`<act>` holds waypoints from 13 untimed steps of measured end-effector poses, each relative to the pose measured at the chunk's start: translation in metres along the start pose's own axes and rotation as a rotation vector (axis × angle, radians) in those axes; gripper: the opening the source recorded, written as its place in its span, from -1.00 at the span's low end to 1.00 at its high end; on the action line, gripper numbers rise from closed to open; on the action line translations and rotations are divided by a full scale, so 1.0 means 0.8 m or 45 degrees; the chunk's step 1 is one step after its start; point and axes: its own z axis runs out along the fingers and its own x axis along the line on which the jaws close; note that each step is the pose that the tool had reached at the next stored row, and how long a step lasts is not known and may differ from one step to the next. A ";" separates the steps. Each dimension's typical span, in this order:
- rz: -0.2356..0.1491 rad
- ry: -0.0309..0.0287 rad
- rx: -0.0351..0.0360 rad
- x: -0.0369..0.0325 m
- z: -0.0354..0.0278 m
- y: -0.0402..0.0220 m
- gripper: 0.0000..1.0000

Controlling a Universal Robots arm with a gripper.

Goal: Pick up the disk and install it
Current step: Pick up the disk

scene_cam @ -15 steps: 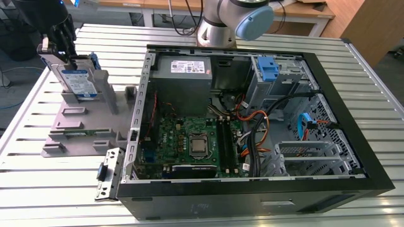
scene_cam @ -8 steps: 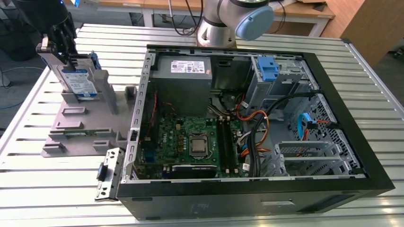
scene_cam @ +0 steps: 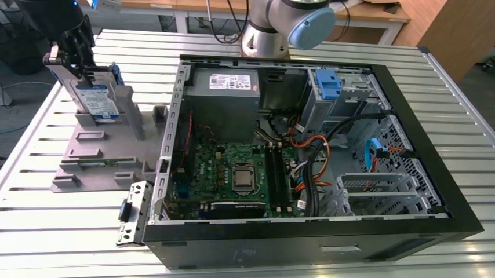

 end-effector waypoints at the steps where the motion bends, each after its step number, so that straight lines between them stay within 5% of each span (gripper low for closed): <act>1: 0.000 0.0000 0.0000 0.0000 0.0000 0.0000 -0.03; 8: 0.004 -0.0001 0.0002 0.0000 0.0000 0.0000 -0.06; 10: 0.004 0.0000 0.0002 0.0000 -0.0001 0.0000 -0.29; 13: 0.006 -0.0002 0.0003 0.0000 0.0000 0.0000 -0.30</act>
